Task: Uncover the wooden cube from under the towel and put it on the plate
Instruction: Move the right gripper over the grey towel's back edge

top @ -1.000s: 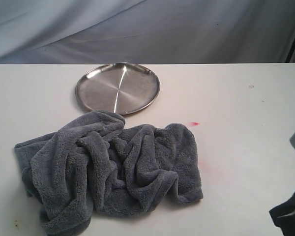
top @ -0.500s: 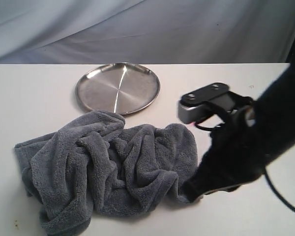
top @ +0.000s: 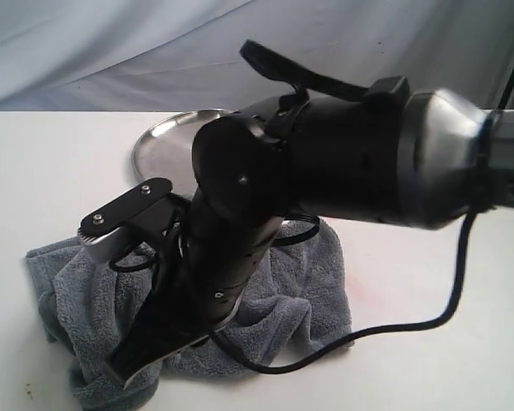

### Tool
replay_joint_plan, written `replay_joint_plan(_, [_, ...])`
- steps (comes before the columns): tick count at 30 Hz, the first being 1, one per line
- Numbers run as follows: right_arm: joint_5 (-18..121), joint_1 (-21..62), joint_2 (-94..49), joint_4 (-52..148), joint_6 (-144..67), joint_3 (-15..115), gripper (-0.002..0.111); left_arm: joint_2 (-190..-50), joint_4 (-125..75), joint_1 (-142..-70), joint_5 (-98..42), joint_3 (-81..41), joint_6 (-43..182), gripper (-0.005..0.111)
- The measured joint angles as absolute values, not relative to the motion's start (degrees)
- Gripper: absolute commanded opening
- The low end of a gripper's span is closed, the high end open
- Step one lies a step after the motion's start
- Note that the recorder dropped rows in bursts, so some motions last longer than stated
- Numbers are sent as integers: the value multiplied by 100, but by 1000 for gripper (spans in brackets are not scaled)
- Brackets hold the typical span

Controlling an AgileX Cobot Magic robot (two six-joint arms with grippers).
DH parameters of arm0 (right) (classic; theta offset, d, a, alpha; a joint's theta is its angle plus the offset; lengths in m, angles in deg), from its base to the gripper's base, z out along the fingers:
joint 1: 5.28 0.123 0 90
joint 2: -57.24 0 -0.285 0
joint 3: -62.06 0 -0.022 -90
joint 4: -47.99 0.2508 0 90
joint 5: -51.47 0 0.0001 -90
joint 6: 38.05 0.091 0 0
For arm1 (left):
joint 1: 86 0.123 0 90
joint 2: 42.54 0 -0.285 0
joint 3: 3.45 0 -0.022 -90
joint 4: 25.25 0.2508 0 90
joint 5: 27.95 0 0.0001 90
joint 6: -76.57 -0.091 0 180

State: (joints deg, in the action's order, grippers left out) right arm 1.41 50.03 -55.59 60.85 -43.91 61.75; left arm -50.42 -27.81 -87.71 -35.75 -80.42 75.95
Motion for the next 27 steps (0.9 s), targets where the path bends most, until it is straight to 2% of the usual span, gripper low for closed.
replay_joint_plan(4, [125,4866,-5698,5853,-4419,6185,0,-5042,-2781,-8771,-3575,-8042,7595,1])
replay_joint_plan(15, [637,3555,-5751,5489,-4390,6372,0,-5042,-2781,-8771,-3575,-8042,7595,1])
replay_joint_plan(27, [-65,3527,-7304,5485,-4215,8815,0,-5042,-2781,-8771,-3575,-8042,7595,1])
